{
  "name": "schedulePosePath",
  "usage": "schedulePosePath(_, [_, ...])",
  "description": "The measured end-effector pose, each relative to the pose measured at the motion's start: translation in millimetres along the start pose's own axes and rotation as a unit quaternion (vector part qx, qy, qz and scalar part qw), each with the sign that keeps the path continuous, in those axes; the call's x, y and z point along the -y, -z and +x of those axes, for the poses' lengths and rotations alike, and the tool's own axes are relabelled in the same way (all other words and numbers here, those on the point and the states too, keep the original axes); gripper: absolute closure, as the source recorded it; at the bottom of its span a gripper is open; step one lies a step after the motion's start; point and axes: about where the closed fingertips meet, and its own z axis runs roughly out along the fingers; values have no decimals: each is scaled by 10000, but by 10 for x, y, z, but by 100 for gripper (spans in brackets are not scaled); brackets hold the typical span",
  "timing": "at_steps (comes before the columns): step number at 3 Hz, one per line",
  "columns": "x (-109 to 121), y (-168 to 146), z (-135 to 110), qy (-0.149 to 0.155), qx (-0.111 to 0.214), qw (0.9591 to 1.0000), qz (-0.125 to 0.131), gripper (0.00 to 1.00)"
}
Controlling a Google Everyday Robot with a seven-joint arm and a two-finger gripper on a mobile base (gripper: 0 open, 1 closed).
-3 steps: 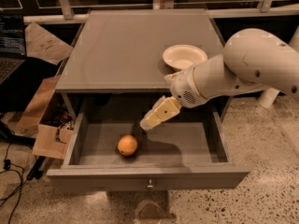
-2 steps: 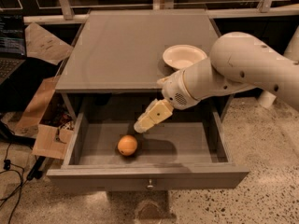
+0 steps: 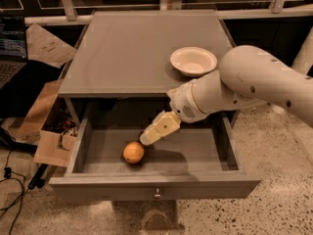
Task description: Pick orange from top drawer and place on counter
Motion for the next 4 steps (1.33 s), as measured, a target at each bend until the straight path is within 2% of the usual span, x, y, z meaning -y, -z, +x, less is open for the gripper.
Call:
schedulePosePath(2, [-156,-320,236,-376,-14,9992,-150,0])
schedulePosePath(3, [-179,-655,250,-358,37,9993,-139,0])
schedulePosePath(4, [-129,-1240,220,-304,-85,9992,260,0])
